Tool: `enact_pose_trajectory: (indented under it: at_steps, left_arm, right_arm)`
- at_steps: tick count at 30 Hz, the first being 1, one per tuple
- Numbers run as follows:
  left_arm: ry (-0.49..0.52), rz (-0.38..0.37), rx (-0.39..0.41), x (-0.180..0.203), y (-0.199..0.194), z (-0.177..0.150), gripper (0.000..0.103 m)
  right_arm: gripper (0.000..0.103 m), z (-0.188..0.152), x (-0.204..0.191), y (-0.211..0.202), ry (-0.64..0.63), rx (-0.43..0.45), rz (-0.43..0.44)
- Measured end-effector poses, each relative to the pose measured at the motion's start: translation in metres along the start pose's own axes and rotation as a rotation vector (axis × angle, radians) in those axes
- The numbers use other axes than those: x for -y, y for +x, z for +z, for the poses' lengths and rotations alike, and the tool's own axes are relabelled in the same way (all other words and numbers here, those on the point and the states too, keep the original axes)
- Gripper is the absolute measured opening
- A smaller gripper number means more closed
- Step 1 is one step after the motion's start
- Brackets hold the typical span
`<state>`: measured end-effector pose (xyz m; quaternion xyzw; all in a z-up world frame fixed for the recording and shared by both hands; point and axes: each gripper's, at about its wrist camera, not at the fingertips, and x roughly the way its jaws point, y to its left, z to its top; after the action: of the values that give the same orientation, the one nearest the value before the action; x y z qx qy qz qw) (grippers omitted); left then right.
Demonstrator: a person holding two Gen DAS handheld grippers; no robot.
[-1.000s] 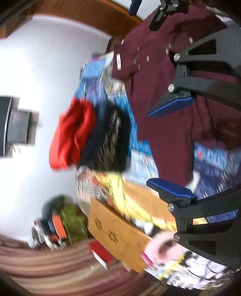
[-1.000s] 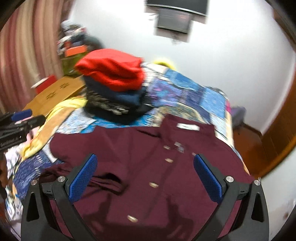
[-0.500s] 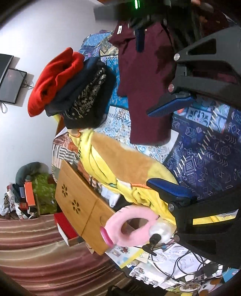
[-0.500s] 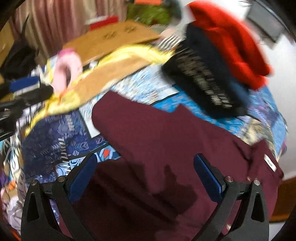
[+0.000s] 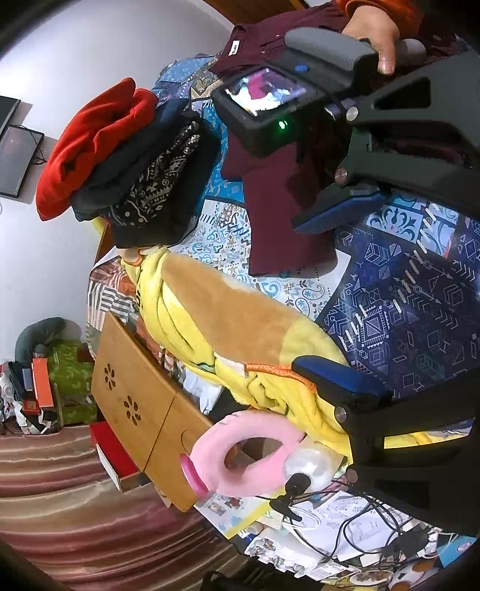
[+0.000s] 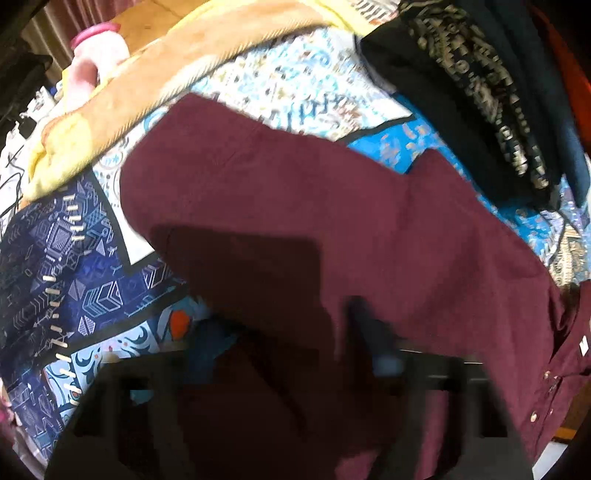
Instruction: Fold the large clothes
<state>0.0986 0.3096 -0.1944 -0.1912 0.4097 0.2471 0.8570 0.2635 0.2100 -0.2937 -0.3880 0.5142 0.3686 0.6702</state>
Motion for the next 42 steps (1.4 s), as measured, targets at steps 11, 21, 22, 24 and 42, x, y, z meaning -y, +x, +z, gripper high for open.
enact_pose_trajectory:
  at_steps: [11, 21, 22, 24, 42]
  left_arm:
    - [0.002, -0.006, 0.011, 0.015, -0.007, 0.003, 0.067]
    - [0.068, -0.044, -0.004, 0.062, -0.006, 0.002, 0.067]
    - [0.078, -0.048, -0.006, 0.069, -0.005, 0.002, 0.067]
    - [0.101, -0.057, -0.014, 0.083, -0.003, 0.001, 0.067]
    - [0.287, -0.103, -0.104, 0.176, 0.020, -0.017, 0.067]
  right_arm:
    - [0.006, -0.042, 0.094, -0.121, 0.328, 0.350, 0.080]
    - [0.006, -0.125, 0.177, -0.241, 0.610, 0.700, -0.019]
    - [0.006, -0.138, 0.185, -0.246, 0.638, 0.717, -0.057]
    - [0.006, -0.159, 0.196, -0.251, 0.691, 0.732, -0.104]
    - [0.006, -0.323, 0.264, -0.173, 1.075, 0.417, -0.165]
